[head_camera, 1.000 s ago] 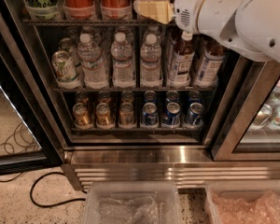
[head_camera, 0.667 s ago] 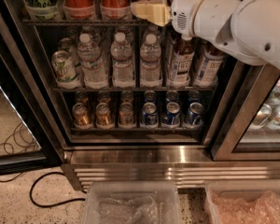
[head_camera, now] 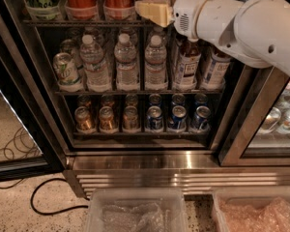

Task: Pick coke can from top shelf of fridge

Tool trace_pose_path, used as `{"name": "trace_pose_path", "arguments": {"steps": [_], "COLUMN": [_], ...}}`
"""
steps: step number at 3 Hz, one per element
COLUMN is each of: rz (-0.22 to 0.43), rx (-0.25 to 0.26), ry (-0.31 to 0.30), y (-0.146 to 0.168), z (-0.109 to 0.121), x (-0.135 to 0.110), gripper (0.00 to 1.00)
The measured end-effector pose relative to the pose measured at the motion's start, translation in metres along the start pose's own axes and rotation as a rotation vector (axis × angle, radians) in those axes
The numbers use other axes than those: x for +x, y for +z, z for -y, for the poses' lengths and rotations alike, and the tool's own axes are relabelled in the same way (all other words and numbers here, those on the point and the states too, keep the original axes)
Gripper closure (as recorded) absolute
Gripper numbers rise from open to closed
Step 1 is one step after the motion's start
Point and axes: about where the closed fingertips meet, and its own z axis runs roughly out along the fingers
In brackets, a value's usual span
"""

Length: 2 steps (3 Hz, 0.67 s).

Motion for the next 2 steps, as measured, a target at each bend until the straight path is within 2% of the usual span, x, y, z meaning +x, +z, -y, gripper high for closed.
{"name": "trace_pose_path", "arguments": {"steps": [2], "rz": [0.001], "rx": [0.040], "ry": [0.000], "y": [0.0048], "z": [0.0075], "x": [0.0019], "gripper": [0.32]}}
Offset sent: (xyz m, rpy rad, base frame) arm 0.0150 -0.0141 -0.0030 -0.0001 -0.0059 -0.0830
